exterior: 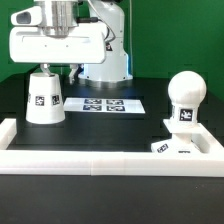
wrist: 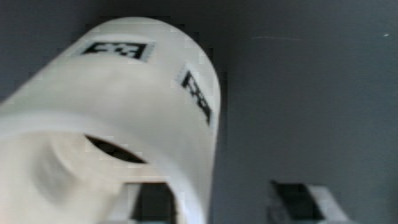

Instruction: Assemble lamp

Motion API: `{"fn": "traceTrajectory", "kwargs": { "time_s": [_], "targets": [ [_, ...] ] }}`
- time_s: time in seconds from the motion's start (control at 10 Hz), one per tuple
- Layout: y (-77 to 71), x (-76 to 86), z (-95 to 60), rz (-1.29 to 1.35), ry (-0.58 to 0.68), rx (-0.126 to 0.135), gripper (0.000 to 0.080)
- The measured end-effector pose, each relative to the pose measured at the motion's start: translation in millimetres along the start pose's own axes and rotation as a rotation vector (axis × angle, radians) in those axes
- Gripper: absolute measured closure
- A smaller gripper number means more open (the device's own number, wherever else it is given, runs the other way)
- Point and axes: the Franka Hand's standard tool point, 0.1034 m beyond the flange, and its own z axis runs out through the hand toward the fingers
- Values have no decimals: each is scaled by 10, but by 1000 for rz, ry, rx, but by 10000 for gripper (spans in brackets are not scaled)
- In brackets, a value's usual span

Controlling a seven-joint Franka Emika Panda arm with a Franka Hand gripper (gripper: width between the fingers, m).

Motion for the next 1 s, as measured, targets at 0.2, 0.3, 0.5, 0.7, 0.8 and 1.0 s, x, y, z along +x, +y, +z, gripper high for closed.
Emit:
{"fn": "traceTrajectory", "kwargs": {
  "time_s": [0.2,0.3,0.5,0.7,0.8,1.0],
  "targets": [
    [-87,60,-3,-14,4,1,756],
    [-173,105,-5,-33,5,3,756],
    [-386,257,-39,-55,10,11,756],
    [-663,381,-108,-66,12,23,756],
    [-855,482,-202,-58,0,39,756],
    [-1160,694,-462,-21,-14,65,755]
  ]
}}
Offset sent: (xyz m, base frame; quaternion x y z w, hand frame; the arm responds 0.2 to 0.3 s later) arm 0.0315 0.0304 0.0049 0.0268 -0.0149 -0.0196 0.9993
